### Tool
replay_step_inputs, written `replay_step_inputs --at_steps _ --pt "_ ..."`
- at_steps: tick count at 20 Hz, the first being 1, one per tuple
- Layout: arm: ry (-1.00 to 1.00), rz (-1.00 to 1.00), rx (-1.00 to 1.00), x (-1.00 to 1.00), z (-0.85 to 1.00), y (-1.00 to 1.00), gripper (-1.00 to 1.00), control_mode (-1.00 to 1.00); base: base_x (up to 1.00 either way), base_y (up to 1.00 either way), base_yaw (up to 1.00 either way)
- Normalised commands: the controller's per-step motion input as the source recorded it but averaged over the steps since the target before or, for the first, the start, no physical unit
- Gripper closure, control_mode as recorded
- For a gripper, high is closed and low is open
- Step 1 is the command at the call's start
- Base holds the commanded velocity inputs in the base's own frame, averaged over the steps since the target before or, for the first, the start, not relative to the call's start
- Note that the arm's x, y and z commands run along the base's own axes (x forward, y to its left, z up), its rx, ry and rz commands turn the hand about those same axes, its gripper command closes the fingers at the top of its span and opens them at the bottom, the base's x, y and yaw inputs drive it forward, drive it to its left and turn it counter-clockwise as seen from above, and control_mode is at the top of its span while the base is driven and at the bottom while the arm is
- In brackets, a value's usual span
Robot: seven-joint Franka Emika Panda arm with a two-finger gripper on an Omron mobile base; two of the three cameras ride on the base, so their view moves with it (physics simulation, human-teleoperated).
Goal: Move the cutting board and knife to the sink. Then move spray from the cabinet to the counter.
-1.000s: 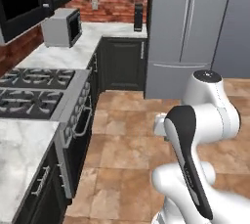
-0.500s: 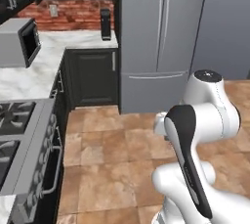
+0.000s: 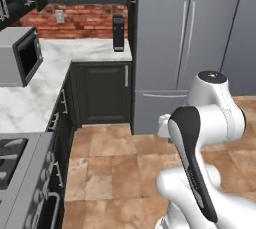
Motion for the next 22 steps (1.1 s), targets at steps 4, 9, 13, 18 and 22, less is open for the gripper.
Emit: replay_step_inputs --at_steps 4,9,13,18,22 --pt "0.0 0.0 0.0 0.0 0.0 0.0 -1.0 1.0 1.0 0.0 0.04" --pt "0.0 0.0 0.0 0.0 0.0 0.0 -1.0 1.0 1.0 0.21 -0.02" --pt "0.0 0.0 0.0 0.0 0.0 0.0 -1.0 1.0 1.0 0.46 0.0" --pt "0.0 0.0 0.0 0.0 0.0 0.0 -1.0 1.0 1.0 0.45 0.0" --pt "0.0 0.0 0.0 0.0 0.0 0.0 -1.0 1.0 1.0 0.06 0.0"
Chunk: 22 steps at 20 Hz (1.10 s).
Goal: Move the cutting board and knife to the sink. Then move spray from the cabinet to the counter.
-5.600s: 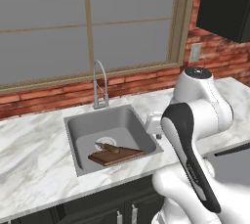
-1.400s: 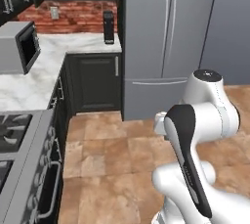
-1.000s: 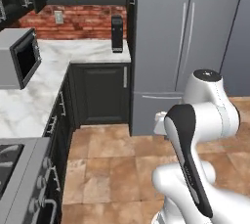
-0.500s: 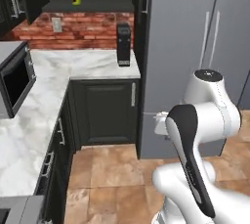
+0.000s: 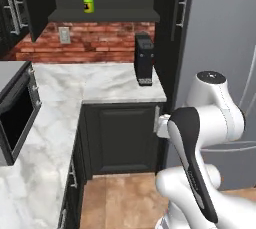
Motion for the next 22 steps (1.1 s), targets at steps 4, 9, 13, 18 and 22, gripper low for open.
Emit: replay_step_inputs --at_steps 4,9,13,18,22 --pt "0.0 0.0 0.0 0.0 0.0 0.0 -1.0 1.0 1.0 0.22 0.0" --pt "0.0 0.0 0.0 0.0 0.0 0.0 -1.0 1.0 0.98 0.84 0.0" --pt "0.0 0.0 0.0 0.0 0.0 0.0 -1.0 1.0 0.7 0.44 -0.01" --pt "0.0 0.0 0.0 0.0 0.0 0.0 -1.0 1.0 0.67 0.03 0.0" --pt "0.0 0.0 0.0 0.0 0.0 0.0 -1.0 1.0 0.8 0.0 0.0"
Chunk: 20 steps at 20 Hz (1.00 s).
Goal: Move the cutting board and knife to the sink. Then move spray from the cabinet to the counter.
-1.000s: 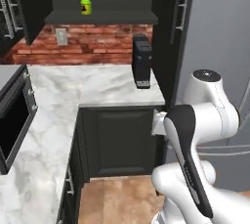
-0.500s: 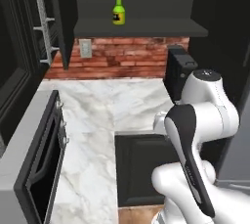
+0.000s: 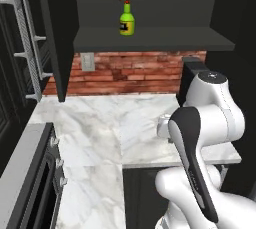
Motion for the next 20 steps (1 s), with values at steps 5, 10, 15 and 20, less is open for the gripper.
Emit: replay_step_inputs --at_steps 5,10,15,20 --pt "0.0 0.0 0.0 0.0 0.0 0.0 -1.0 1.0 0.48 0.09 0.0" --pt "0.0 0.0 0.0 0.0 0.0 0.0 -1.0 1.0 0.16 0.02 0.0" --pt "0.0 0.0 0.0 0.0 0.0 0.0 -1.0 1.0 0.0 0.0 0.0" --pt "-0.22 0.13 -0.03 0.0 0.08 0.02 -1.0 -1.0 0.01 0.0 0.01"
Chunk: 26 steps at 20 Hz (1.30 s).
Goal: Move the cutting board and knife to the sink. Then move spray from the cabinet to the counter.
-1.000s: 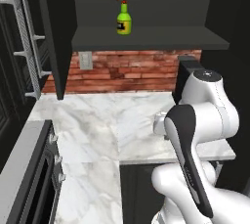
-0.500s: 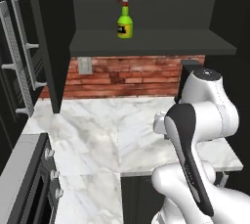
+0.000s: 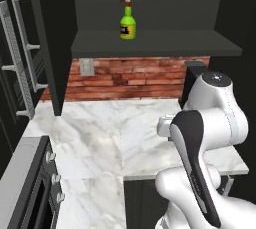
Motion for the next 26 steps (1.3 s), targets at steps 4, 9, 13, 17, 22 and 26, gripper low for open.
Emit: replay_step_inputs --at_steps 4,9,13,17,22,26 --pt "-0.4 0.23 -0.16 0.0 0.49 0.19 -1.0 -1.0 0.0 0.0 0.0" --pt "-0.24 0.22 -0.14 -0.01 0.85 0.08 -1.0 -1.0 0.0 0.0 0.0" --pt "-0.01 0.18 0.01 0.0 1.0 0.01 -1.0 -1.0 0.0 0.0 0.0" --pt "0.0 0.12 0.08 0.0 0.93 0.11 -1.0 -1.0 0.0 0.0 0.0" --pt "-0.05 0.0 0.1 0.02 0.54 0.02 -1.0 -1.0 0.0 0.0 0.0" --pt "-0.23 -0.11 0.08 0.28 0.17 0.0 -1.0 -1.0 0.0 0.0 0.0"
